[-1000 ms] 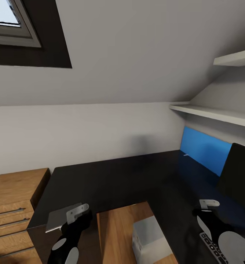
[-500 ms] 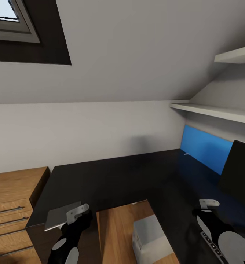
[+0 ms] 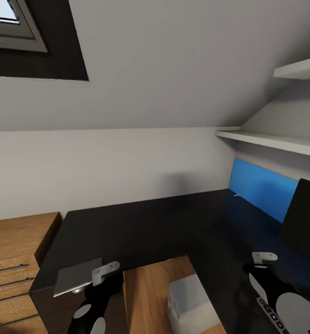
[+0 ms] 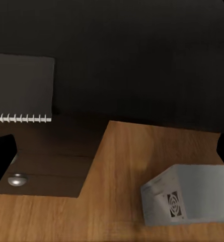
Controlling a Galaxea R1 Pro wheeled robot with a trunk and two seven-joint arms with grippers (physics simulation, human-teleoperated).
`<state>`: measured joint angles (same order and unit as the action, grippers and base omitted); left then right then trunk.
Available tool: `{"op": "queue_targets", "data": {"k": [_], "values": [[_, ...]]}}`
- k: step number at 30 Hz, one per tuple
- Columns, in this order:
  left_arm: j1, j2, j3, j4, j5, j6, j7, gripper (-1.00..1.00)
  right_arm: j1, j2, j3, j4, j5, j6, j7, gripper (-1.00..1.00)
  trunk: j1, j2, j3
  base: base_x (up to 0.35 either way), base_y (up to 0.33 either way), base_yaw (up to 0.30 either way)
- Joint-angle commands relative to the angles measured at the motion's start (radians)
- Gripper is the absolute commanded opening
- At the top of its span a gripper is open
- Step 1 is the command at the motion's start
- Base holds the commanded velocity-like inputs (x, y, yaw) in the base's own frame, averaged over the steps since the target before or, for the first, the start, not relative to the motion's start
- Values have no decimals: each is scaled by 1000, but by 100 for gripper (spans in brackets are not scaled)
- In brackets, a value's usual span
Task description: In the bedroom, organize the workspace by keeping the computer under the desk, ensuring the monitor is on the desk, placing the keyboard on the desk next to the monitor, placing the mouse on the desk next to the keyboard, moving the folder from the swivel chair onto the desk next to the mouse, stacking the notebook on top of the folder with the pen on top of the notebook, and positioning the swivel chair next to the desk.
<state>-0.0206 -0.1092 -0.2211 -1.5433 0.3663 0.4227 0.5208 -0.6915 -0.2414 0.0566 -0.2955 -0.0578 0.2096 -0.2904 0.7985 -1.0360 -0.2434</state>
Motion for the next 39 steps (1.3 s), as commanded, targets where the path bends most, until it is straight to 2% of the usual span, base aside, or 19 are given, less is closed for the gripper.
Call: {"op": "queue_targets", "data": {"k": [1, 14, 18, 36, 37, 39], "values": [[-1, 0, -2, -1, 9, 2, 8, 100, 0, -1, 6, -2, -10, 5, -6, -100, 0, -1, -1, 78, 0, 0], [-1, 0, -4, 0, 10, 2, 8, 100, 0, -1, 6, -2, -10, 5, -6, -100, 0, -1, -1, 15, 0, 0], [-1, -1, -4, 0, 10, 0, 8, 100, 0, 0, 6, -2, -10, 5, -6, -100, 16, -29, -14, 0, 0, 0], [-1, 0, -4, 0, 10, 1, 8, 100, 0, -1, 6, -4, -7, 4, -6, -100, 16, -29, -14, 0, 0, 0], [-1, 0, -4, 0, 10, 1, 8, 100, 0, -1, 6, -4, -7, 4, -6, 100, 16, -29, -14, 0, 0, 0], [-1, 0, -4, 0, 10, 1, 8, 100, 0, -1, 7, -4, -6, 4, -6, 100, 16, -29, -14, 0, 0, 0]]}}
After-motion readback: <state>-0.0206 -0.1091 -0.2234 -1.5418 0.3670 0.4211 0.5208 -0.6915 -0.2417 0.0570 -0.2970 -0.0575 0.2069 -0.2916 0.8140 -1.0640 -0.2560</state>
